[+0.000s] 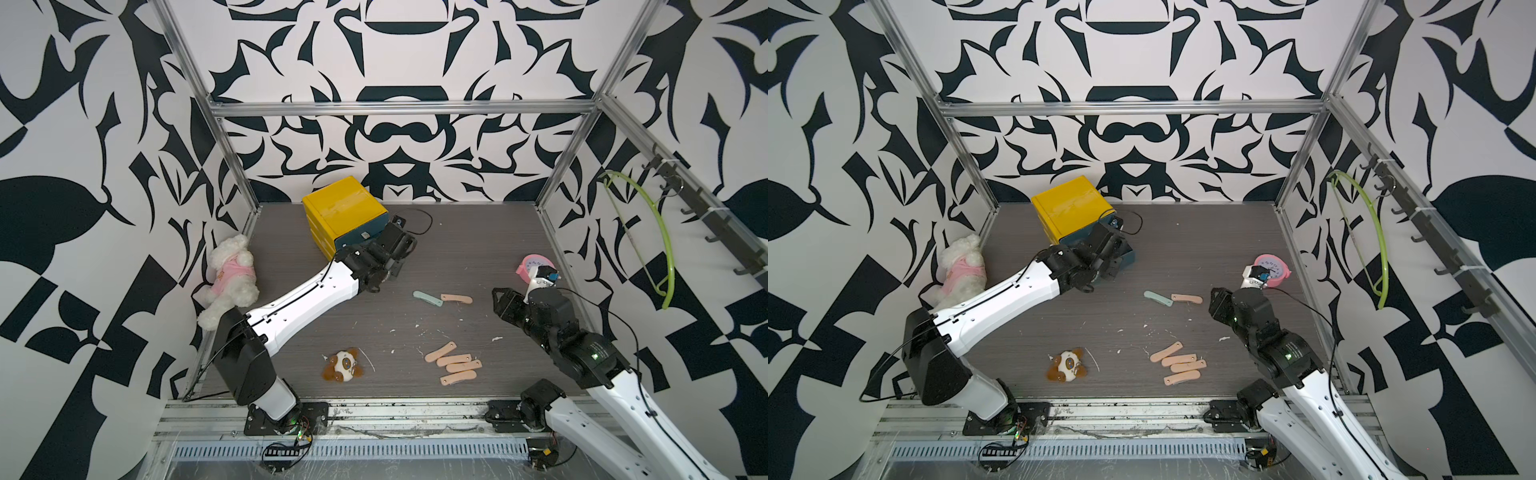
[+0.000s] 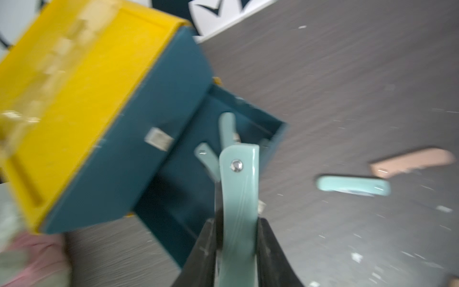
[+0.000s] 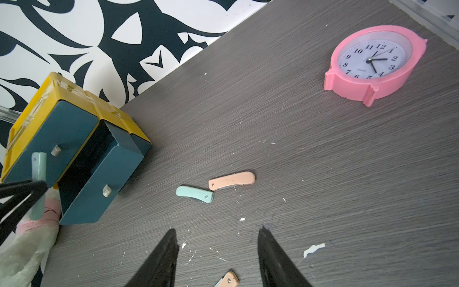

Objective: Place the fruit knives into the drawer by color
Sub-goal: Place the fruit knife in the drawer.

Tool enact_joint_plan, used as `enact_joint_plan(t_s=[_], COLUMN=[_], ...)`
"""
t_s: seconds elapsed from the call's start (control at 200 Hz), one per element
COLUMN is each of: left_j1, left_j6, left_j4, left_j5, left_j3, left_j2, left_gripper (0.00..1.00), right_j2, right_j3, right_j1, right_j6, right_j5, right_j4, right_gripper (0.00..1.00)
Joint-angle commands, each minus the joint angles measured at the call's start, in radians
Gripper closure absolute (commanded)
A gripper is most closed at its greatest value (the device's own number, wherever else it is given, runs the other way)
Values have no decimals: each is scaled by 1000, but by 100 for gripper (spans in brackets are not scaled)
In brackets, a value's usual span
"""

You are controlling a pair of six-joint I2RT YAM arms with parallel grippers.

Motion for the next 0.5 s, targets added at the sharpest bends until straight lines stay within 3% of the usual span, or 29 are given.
enact_joint_plan(t_s=[0.0, 0.265, 0.495], left_j1=[21, 74, 91], left_j6=[77, 86, 49], left_j4=[-18, -30, -11], left_j5=[-89, -75, -11], left_j3=[43, 121, 106], left_j2=[88, 236, 179], left_gripper=[74, 64, 31], right_j2=[0, -10, 29], right_j3=[20, 26, 19], right_j1=[-2, -2, -2], right_j6=[8, -2, -7], right_j5=[-3, -24, -98], right_j4=[30, 11, 28], right_gripper=[46, 46, 45])
